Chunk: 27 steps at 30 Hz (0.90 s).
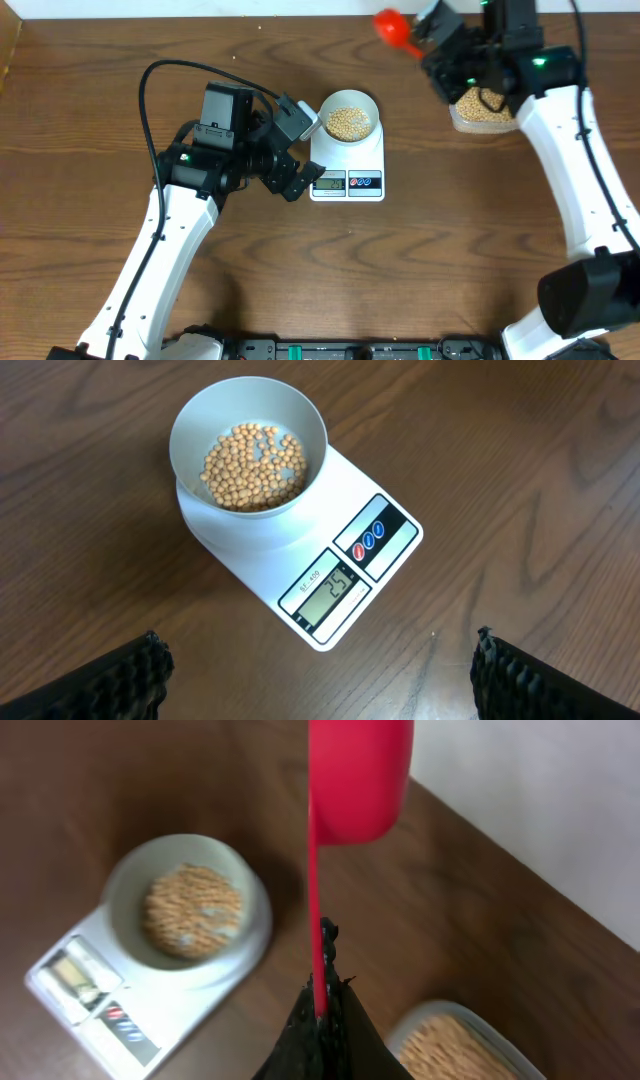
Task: Scoop item into bowl and weigh 50g on scale
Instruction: 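Lift the empty scoop and carry it right to the chickpea tub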
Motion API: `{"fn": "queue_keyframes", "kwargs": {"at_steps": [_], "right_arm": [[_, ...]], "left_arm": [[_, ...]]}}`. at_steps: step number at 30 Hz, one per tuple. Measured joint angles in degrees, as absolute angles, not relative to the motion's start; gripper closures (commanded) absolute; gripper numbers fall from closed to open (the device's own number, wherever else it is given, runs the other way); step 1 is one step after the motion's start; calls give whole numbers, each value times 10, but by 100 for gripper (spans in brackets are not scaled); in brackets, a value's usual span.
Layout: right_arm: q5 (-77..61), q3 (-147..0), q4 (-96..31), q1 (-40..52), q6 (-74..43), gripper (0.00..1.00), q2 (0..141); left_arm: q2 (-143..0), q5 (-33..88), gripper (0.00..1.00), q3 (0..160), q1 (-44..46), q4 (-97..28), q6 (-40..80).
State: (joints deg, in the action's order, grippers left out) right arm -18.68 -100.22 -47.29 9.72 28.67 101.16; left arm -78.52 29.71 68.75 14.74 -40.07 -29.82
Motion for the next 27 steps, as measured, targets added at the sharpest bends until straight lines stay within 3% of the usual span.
{"fn": "queue_keyframes", "kwargs": {"at_steps": [12, 27], "right_arm": [[-187, -1002, -491, -21, 273, 99, 1012], [-100, -1002, -592, -70, 154, 99, 1012]], "left_arm": [[-785, 297, 2, 688, 147, -401, -298], [-785, 297, 2, 688, 147, -401, -298]]}}
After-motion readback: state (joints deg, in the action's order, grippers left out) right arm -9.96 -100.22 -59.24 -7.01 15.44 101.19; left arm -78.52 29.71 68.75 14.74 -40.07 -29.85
